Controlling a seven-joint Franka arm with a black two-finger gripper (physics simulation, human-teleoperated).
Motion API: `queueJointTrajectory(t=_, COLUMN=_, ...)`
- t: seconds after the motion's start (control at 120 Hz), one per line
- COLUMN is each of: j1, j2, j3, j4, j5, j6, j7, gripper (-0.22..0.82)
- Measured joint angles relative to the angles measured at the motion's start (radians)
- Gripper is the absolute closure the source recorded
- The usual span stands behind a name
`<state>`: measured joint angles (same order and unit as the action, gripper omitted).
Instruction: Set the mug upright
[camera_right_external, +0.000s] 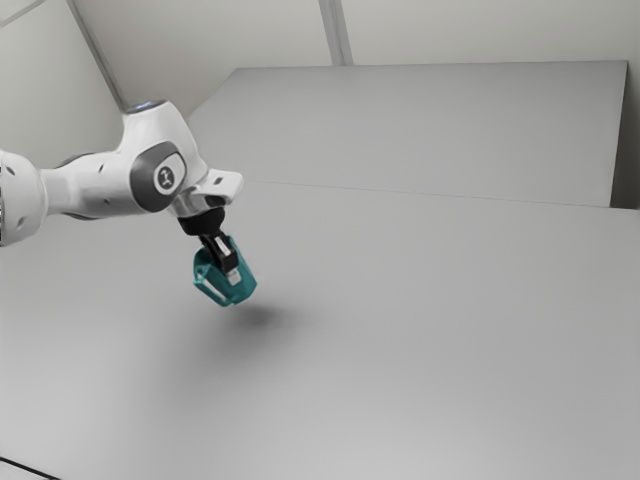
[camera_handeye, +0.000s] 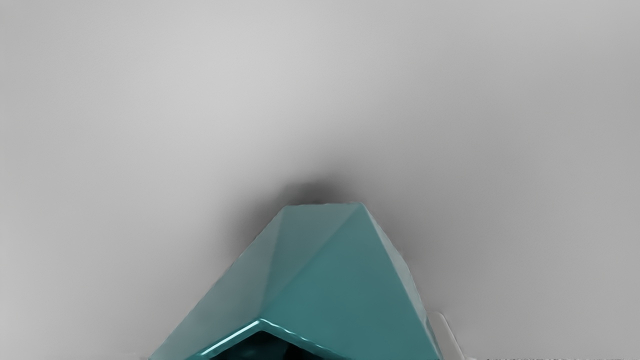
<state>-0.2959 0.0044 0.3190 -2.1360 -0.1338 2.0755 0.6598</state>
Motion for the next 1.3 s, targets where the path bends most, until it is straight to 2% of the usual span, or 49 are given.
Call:
queueJointTrajectory(t=0.2, j1=-0.013, j2=0.044, j3=-0.002, j4=-0.012, j5=0.092, j6=0.048, j7=-0.123, gripper=0.79)
queueJointTrajectory(t=0.425, j1=-0.070, j2=0.062, j3=-0.040, j4=-0.006, j5=0.157, j6=0.092, j7=-0.238, gripper=0.79)
queueJointTrajectory(t=0.575, j1=-0.056, j2=0.086, j3=-0.041, j4=0.003, j5=0.167, j6=0.110, j7=-0.296, gripper=0.79)
queueJointTrajectory(t=1.3, j1=-0.062, j2=0.139, j3=-0.041, j4=0.003, j5=0.169, j6=0.148, j7=-0.442, gripper=0.78)
